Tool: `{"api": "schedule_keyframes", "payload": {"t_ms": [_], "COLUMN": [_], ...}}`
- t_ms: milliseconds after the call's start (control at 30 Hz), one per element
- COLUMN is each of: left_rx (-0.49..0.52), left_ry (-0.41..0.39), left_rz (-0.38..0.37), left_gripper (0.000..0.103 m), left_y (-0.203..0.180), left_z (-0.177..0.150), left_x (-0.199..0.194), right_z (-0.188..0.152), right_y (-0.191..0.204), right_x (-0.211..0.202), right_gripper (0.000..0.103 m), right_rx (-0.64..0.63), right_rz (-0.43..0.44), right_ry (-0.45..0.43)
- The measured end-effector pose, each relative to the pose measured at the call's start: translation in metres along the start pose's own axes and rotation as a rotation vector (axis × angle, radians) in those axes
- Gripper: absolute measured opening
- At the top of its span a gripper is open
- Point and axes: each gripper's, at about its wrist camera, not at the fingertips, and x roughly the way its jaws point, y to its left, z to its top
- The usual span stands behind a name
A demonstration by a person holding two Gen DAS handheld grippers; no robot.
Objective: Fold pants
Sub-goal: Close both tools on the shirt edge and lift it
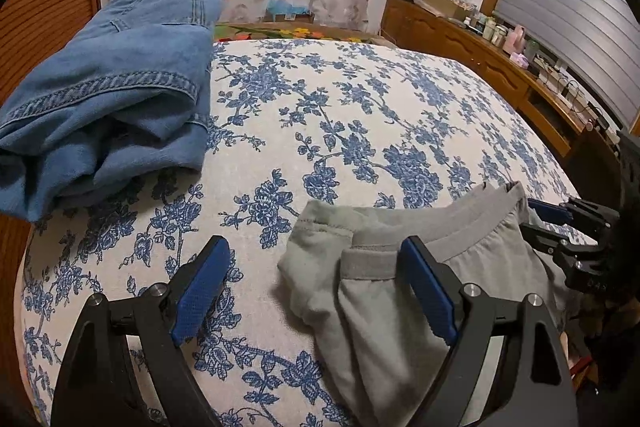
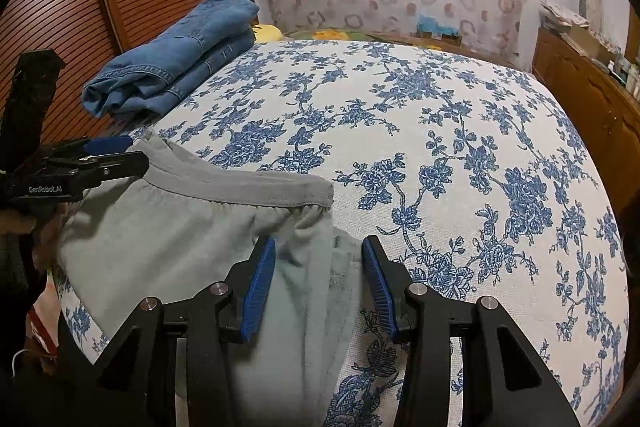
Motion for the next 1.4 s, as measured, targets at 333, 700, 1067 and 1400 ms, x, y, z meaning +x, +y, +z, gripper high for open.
{"api": "schedule_keyframes", "payload": {"t_ms": [333, 700, 1067, 1400], "left_rx": [0.024, 0.032, 0.005, 0.036], "left_ry": [0.015, 0.013, -0.001, -0.111], "left_rz": [-0.013, -0.032, -0.123, -0.126], "left_gripper": [0.070, 0.056, 0.025, 0.016], "left_y": [-0.009, -0.012, -0.005, -0.022], "left_z": [0.002, -0.001, -0.006, -0.005], "left_x": [0.006, 0.007, 0.000, -0.040], "right_z": [0.000, 0.000, -0.001, -0.003], "right_y": [0.001, 0.004, 0.004, 0.005], "right_x": [0.000, 0.000, 0.000, -0.024], "right_gripper": [0.047, 0.030, 0.013, 0.012], "right_rx": [-0.003, -0.023, -0.022, -0.008], "right_rz": [-0.001, 0.031, 0.069, 0.092], "right_ry": [-0.002, 0.004, -0.005, -0.077]}}
